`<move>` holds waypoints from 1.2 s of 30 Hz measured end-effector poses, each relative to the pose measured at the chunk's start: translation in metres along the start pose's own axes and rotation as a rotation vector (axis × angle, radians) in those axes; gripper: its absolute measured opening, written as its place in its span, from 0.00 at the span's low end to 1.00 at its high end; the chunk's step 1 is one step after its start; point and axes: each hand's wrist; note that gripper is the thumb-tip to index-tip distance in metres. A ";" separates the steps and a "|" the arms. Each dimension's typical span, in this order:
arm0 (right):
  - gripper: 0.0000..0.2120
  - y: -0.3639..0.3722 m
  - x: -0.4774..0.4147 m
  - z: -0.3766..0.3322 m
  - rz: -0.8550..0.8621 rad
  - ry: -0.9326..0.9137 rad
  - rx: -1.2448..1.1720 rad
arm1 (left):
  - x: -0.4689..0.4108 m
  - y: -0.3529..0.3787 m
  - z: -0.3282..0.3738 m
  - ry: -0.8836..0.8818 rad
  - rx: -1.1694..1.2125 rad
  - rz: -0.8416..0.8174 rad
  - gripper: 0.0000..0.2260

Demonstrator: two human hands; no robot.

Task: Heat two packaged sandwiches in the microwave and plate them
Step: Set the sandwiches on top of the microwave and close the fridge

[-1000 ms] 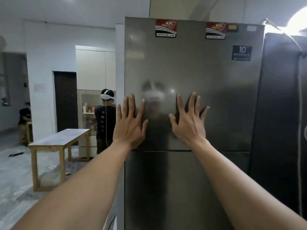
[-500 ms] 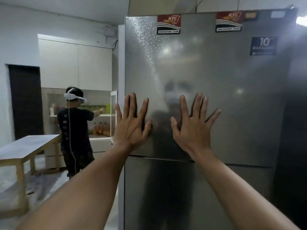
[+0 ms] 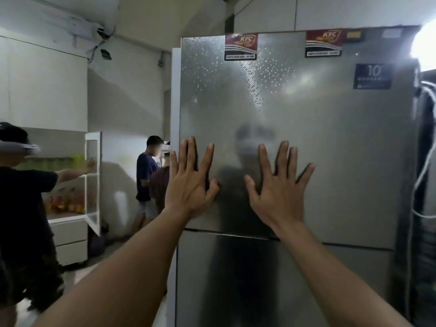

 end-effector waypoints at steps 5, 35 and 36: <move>0.36 0.019 0.000 0.014 -0.091 0.097 0.173 | -0.027 0.043 -0.004 0.083 0.119 -0.034 0.36; 0.38 0.091 -0.056 0.085 -0.265 0.319 0.734 | -0.114 0.259 0.107 0.199 0.753 -0.220 0.33; 0.37 0.093 -0.055 0.085 -0.264 0.327 0.739 | -0.113 0.262 0.108 0.197 0.768 -0.210 0.33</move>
Point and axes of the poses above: each hand's wrist, its own x-axis away from the middle knuckle, its own y-axis out of the palm, z = x × y, and after that the axes turned 12 degrees about -y, right-handed
